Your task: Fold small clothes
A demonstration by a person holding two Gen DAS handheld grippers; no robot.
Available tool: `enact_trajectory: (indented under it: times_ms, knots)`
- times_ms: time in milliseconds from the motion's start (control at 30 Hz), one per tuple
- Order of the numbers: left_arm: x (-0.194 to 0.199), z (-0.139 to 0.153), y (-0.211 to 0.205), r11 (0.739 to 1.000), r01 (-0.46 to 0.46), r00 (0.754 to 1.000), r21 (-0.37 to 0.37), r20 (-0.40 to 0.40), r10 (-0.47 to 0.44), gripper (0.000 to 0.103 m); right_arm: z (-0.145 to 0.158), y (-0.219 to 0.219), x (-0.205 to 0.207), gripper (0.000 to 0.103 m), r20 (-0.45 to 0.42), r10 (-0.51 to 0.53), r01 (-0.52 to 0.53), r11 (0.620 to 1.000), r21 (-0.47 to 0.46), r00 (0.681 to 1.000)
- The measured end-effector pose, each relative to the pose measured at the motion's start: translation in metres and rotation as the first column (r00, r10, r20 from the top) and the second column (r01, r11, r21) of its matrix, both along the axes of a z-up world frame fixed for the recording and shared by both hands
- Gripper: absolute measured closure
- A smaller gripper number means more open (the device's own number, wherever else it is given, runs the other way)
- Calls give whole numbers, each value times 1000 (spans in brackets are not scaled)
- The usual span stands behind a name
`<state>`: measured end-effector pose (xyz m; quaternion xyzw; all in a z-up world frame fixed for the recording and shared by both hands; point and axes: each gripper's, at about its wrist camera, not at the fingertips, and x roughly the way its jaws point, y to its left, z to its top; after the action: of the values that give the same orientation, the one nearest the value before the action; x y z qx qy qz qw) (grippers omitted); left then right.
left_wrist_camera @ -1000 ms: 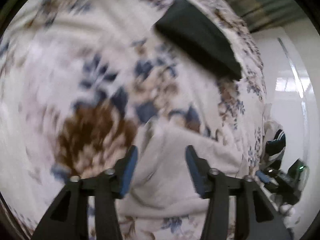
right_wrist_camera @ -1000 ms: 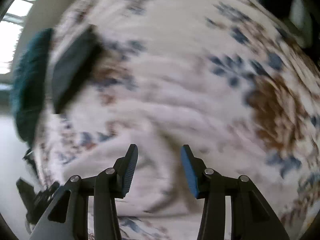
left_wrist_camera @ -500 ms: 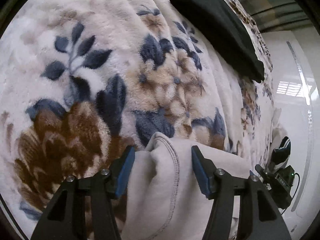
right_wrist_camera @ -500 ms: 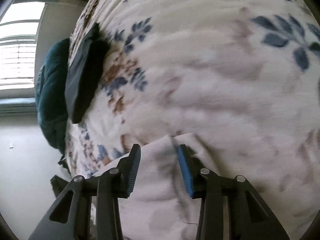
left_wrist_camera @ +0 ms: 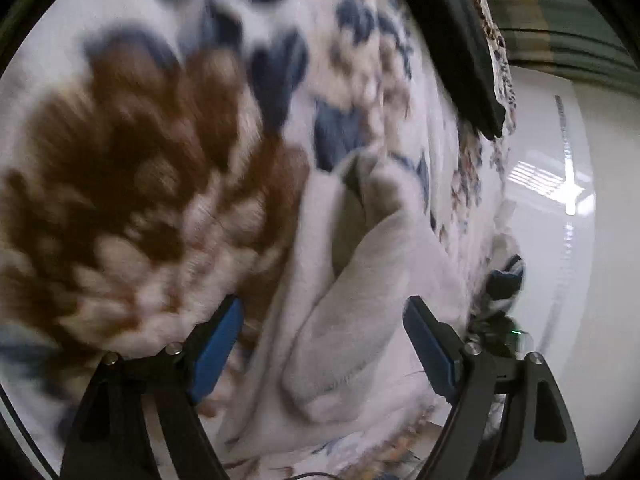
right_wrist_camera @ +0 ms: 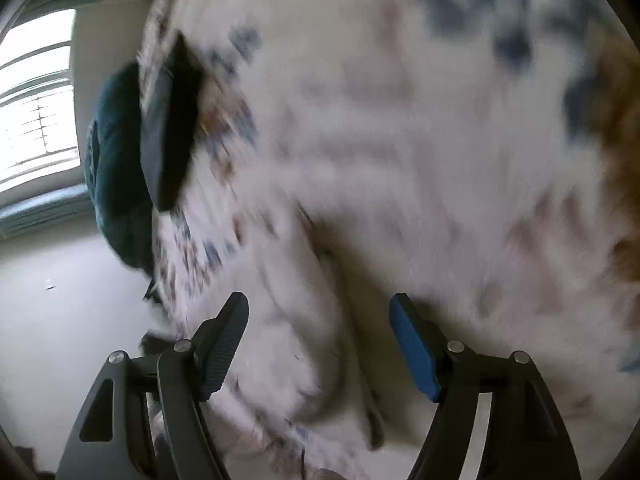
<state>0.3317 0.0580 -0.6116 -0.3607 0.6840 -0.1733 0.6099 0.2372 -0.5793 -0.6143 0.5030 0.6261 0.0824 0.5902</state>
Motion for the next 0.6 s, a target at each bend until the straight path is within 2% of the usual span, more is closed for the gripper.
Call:
enact_trajectory:
  times_ms: [67, 200, 233, 267, 300, 333, 367, 400, 433, 600]
  knots:
    - [4, -3, -4, 1000, -8, 1000, -15, 4, 8, 21, -20, 9, -1, 28, -29, 27, -24, 996, 91, 999]
    - [8, 5, -14, 1000, 14, 999, 6, 36, -14, 24, -32, 25, 7, 28, -10, 67, -64, 983, 169, 998]
    - [10, 8, -20, 1000, 26, 999, 11, 48, -26, 42, -33, 31, 11, 28, -4, 81, -79, 981, 178, 997]
    - [9, 12, -24, 999, 45, 997, 22, 57, -46, 70, -32, 39, 15, 29, 3, 108, -106, 977, 185, 994]
    - [9, 14, -28, 997, 63, 996, 38, 56, -65, 80, -31, 48, 19, 35, 9, 133, -133, 974, 182, 991]
    - [7, 17, -30, 997, 66, 996, 38, 63, -68, 84, -30, 56, 22, 47, 15, 159, -159, 971, 178, 987]
    - [6, 19, -30, 997, 58, 996, 42, 72, -61, 86, -28, 65, 25, 54, 16, 191, -191, 969, 159, 982]
    - [5, 22, -30, 997, 53, 995, 51, 82, -57, 87, -26, 71, 27, 71, 16, 215, -215, 968, 131, 977]
    - [5, 26, -30, 997, 49, 995, 54, 87, -53, 89, -24, 75, 29, 80, 19, 226, -227, 967, 113, 974]
    - [2, 54, -29, 999, 28, 990, 36, 134, -32, 91, -2, 79, 34, 84, 71, 218, -224, 970, 90, 973]
